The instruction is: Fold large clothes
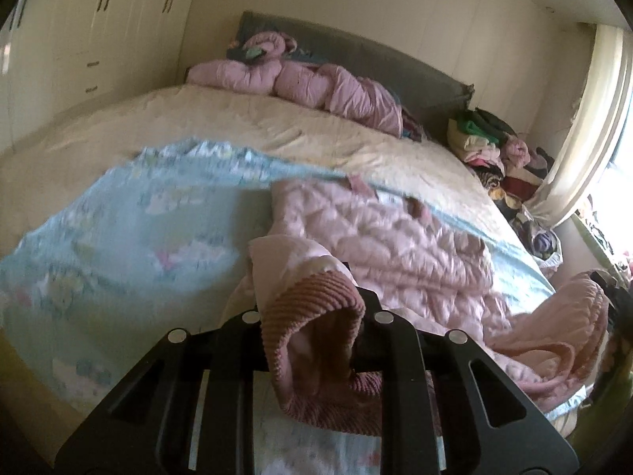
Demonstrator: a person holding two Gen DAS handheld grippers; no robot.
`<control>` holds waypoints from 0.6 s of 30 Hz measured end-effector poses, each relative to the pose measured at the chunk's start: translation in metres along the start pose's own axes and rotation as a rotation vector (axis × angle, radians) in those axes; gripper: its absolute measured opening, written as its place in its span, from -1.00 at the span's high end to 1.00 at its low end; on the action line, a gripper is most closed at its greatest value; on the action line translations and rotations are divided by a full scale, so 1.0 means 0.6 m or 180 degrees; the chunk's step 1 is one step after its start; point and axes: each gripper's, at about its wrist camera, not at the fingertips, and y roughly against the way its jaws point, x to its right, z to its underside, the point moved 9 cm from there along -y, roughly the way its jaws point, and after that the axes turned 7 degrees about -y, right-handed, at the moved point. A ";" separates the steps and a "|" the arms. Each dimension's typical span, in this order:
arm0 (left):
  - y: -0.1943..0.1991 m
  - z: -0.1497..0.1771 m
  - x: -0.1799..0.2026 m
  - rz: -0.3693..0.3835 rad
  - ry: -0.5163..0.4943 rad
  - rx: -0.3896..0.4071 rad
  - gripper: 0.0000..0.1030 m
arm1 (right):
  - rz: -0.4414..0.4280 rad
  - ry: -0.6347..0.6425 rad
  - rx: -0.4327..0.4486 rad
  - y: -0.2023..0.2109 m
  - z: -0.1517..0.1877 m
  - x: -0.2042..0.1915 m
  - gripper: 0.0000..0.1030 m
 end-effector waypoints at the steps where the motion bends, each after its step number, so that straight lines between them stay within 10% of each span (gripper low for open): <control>1: -0.006 -0.014 0.004 -0.0016 -0.0021 0.0032 0.75 | 0.0012 0.0001 0.0017 -0.003 -0.007 0.002 0.67; 18: -0.078 -0.157 0.022 -0.0093 -0.0038 0.0155 0.74 | 0.0197 -0.0106 0.0162 -0.095 -0.127 0.018 0.67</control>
